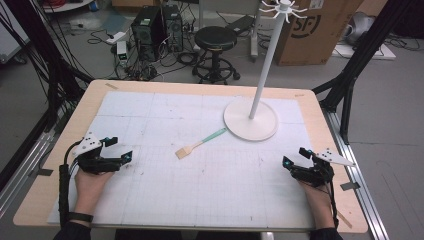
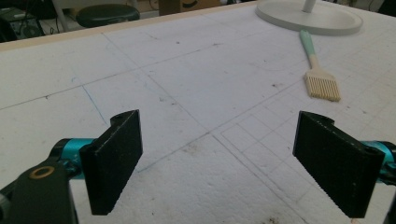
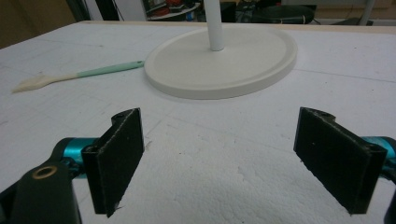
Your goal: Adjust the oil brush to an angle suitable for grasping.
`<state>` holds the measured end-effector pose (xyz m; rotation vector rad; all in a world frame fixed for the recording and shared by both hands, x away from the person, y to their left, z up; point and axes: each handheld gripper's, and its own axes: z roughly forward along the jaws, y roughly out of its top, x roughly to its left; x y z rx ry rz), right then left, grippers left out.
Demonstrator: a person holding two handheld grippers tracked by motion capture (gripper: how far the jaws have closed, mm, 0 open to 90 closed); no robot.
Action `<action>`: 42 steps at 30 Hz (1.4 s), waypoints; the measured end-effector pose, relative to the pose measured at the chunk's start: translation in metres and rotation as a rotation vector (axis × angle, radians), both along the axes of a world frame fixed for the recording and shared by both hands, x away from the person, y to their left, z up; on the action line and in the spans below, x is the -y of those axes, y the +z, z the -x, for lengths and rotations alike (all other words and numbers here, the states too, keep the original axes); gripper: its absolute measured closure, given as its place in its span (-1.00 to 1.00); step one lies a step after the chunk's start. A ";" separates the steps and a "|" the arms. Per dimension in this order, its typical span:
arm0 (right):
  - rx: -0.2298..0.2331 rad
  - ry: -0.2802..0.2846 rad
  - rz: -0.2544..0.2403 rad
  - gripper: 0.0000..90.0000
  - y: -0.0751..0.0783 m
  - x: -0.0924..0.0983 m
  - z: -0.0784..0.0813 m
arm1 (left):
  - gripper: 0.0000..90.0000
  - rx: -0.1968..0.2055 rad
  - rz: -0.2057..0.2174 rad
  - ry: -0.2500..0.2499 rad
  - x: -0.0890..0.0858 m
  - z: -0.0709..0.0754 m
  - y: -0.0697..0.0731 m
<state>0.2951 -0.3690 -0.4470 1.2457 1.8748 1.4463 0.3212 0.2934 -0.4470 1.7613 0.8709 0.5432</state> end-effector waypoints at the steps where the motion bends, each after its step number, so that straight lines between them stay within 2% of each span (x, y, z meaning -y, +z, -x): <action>1: 0.003 0.001 0.002 -0.65 0.000 0.000 0.000 | -0.64 -0.001 0.008 0.002 -0.001 0.000 0.000; 8: -0.010 -0.010 -0.017 -0.65 0.000 0.002 -0.001 | -0.64 0.000 0.008 -0.005 0.000 0.000 0.000; 10: -0.009 -0.016 -0.021 -0.65 0.000 0.003 -0.001 | -0.64 0.005 -0.007 -0.009 0.001 0.000 0.000; 13: -0.009 -0.015 -0.023 -0.65 0.000 0.003 -0.001 | -0.64 0.010 -0.009 -0.009 0.001 0.001 0.001; 15: -0.011 -0.014 -0.025 -0.65 0.000 0.003 -0.001 | -0.64 -0.020 0.017 -0.011 0.001 0.001 0.001; 17: -0.012 -0.014 -0.026 -0.65 0.000 0.003 -0.001 | -0.64 -0.027 0.026 -0.011 0.001 0.001 0.001; 18: -0.012 -0.014 -0.026 -0.65 0.000 0.003 -0.001 | -0.64 -0.025 0.030 -0.011 0.001 0.001 0.002; 20: -0.014 -0.014 -0.029 -0.65 0.000 0.003 -0.001 | -0.64 0.008 0.039 -0.008 0.002 0.002 0.005; 23: -0.013 -0.011 -0.029 -0.65 0.000 0.003 -0.001 | -0.64 0.013 0.062 -0.006 0.001 0.003 0.007; 25: -0.012 -0.011 -0.027 -0.65 0.000 0.003 -0.001 | -0.64 0.020 0.059 -0.004 -0.001 0.005 0.009; 42: -0.017 -0.007 -0.034 -0.65 0.000 0.004 -0.002 | -0.65 0.013 0.051 -0.004 0.000 0.006 0.010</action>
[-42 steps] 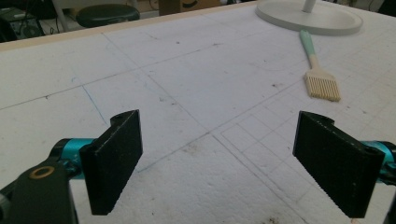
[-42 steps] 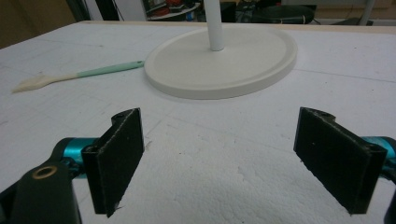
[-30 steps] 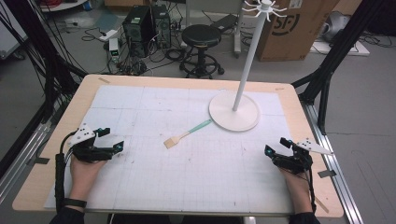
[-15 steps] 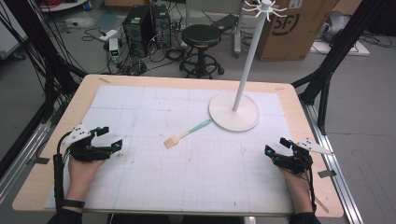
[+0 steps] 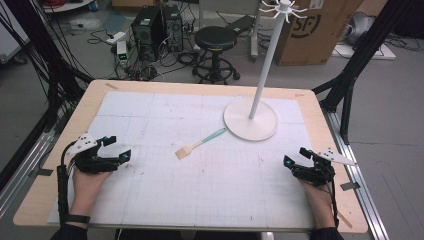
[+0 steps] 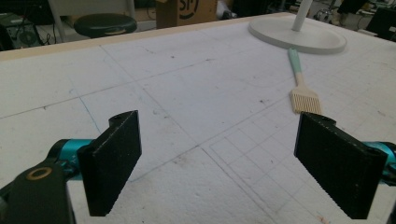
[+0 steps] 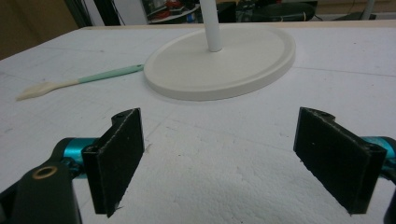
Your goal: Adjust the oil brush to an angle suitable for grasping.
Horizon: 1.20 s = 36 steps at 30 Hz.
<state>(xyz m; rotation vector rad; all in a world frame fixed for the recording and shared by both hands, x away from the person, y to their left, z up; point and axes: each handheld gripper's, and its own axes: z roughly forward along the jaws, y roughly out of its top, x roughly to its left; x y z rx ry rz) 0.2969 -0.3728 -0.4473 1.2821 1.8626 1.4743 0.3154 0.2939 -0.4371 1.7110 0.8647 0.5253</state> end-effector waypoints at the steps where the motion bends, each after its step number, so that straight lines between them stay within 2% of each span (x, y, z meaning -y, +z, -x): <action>1: -0.001 0.000 0.000 -0.65 0.000 0.000 0.000 | -0.65 -0.005 0.005 0.005 0.000 0.000 0.000; 4: 0.002 0.000 0.003 -0.65 0.000 0.000 0.000 | -0.65 -0.011 0.010 0.003 0.001 0.000 0.001; 7: -0.001 -0.002 0.000 -0.65 0.000 0.000 0.000 | -0.66 -0.006 -0.008 -0.021 0.008 -0.001 0.008; 8: 0.000 -0.002 0.001 -0.65 0.000 0.000 0.000 | -0.66 0.007 -0.013 -0.041 0.014 -0.002 0.012; 11: 0.000 -0.004 0.002 -0.65 0.000 0.000 0.000 | -0.66 0.005 -0.006 -0.056 0.018 -0.003 0.014; 14: -0.003 -0.004 0.000 -0.65 0.000 0.000 0.000 | -0.66 -0.011 -0.024 -0.075 0.025 -0.006 0.018; 17: 0.001 -0.003 0.003 -0.65 0.000 0.000 0.000 | -0.67 -0.014 -0.017 -0.099 0.031 -0.009 0.019; 18: 0.001 -0.002 0.004 -0.65 0.000 0.000 0.000 | -0.67 -0.027 -0.015 -0.115 0.035 -0.011 0.020; 20: 0.000 -0.003 0.003 -0.65 0.000 0.000 0.000 | -0.67 -0.031 -0.027 -0.121 0.037 -0.012 0.020; 24: 0.001 -0.003 0.004 -0.65 0.000 -0.001 0.000 | -0.67 -0.032 -0.025 -0.131 0.040 -0.014 0.023; 26: 0.001 -0.002 0.004 -0.65 0.000 0.000 0.000 | -0.67 -0.020 -0.025 -0.138 0.042 -0.012 0.025; 31: 0.000 -0.002 0.002 -0.65 0.000 0.000 0.000 | -0.67 -0.008 -0.038 -0.143 0.040 -0.012 0.025; 36: 0.002 -0.002 0.005 -0.65 0.000 -0.001 0.000 | -0.67 -0.017 -0.046 -0.136 0.038 -0.012 0.024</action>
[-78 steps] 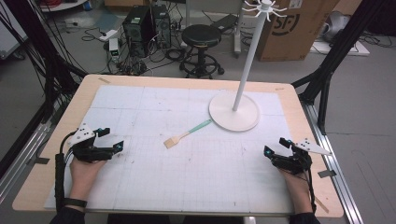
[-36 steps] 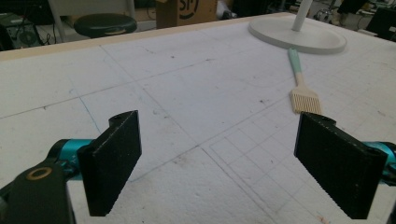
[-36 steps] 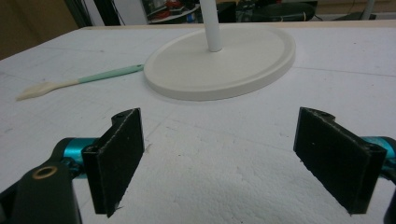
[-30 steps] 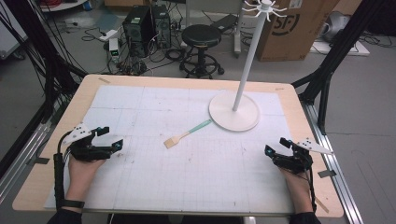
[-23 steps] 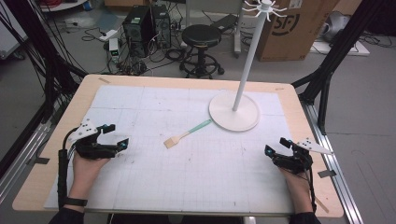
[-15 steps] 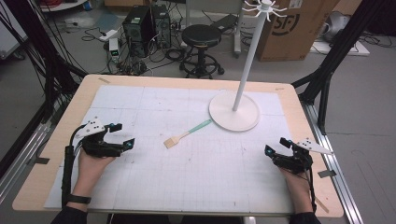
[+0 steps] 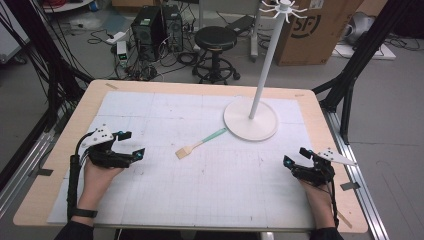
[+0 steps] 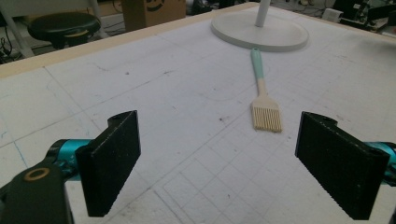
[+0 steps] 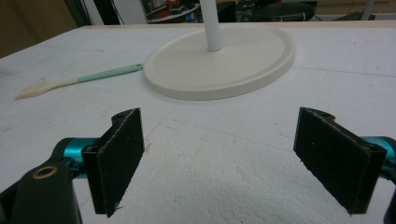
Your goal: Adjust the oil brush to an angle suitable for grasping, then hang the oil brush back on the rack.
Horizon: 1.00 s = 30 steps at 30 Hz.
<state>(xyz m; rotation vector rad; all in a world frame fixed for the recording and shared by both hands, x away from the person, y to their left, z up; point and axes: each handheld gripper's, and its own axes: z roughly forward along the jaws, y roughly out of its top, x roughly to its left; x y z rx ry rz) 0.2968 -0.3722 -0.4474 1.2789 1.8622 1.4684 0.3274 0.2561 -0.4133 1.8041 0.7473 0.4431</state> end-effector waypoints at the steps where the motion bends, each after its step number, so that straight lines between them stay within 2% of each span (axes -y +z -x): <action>1: 0.000 0.000 0.000 -0.65 0.000 0.000 0.000 | -0.67 -0.001 -0.004 -0.001 0.000 0.000 0.000; 10: -0.001 -0.002 0.000 -0.65 0.000 0.000 0.000 | -0.67 0.004 0.008 -0.005 0.001 0.000 0.000; 14: -0.003 -0.007 -0.007 -0.65 0.000 0.000 0.000 | -0.67 0.002 0.044 -0.008 0.003 0.000 0.001; 19: -0.006 -0.009 -0.013 -0.65 0.000 0.001 0.000 | -0.67 -0.003 0.042 -0.011 0.006 -0.006 0.004; 22: -0.004 -0.008 -0.006 -0.65 0.000 0.000 0.000 | -0.67 -0.001 0.065 -0.020 0.010 -0.008 0.005; 26: -0.004 -0.003 -0.007 -0.65 0.000 0.001 0.000 | -0.67 -0.016 0.046 -0.031 0.020 -0.014 0.006; 30: -0.001 -0.002 -0.001 -0.65 0.000 0.000 0.000 | -0.67 -0.017 0.069 -0.062 0.033 -0.021 0.008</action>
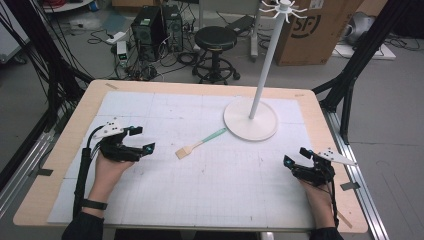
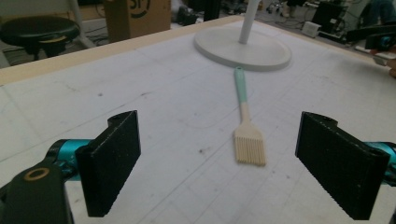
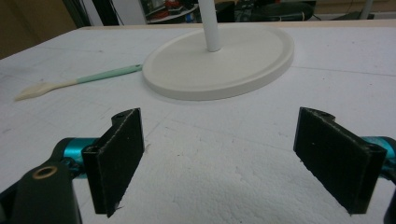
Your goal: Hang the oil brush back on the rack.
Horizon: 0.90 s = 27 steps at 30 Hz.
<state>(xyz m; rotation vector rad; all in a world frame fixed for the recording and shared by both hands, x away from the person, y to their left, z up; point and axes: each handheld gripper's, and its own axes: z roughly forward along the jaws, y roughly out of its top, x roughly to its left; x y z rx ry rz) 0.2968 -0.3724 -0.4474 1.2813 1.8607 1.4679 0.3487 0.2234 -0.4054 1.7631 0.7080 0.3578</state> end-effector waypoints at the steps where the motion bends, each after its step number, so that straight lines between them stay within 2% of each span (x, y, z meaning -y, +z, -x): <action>1: -0.002 0.000 0.000 -0.65 0.000 0.000 0.000 | -0.67 -0.004 0.005 -0.004 0.003 -0.002 0.000; 7: -0.002 0.000 -0.001 -0.65 0.000 0.000 0.000 | -0.67 -0.015 -0.007 -0.037 0.025 -0.013 0.000; 17: -0.006 -0.002 -0.005 -0.65 0.000 0.000 0.000 | -0.65 -0.051 -0.057 -0.080 0.063 -0.028 -0.006; 24: -0.002 -0.003 -0.001 -0.65 0.000 0.000 0.000 | -0.63 -0.055 -0.074 -0.095 0.082 -0.036 -0.012; 27: -0.002 -0.002 -0.003 -0.65 0.000 0.000 0.000 | -0.62 -0.071 -0.093 -0.103 0.089 -0.040 -0.016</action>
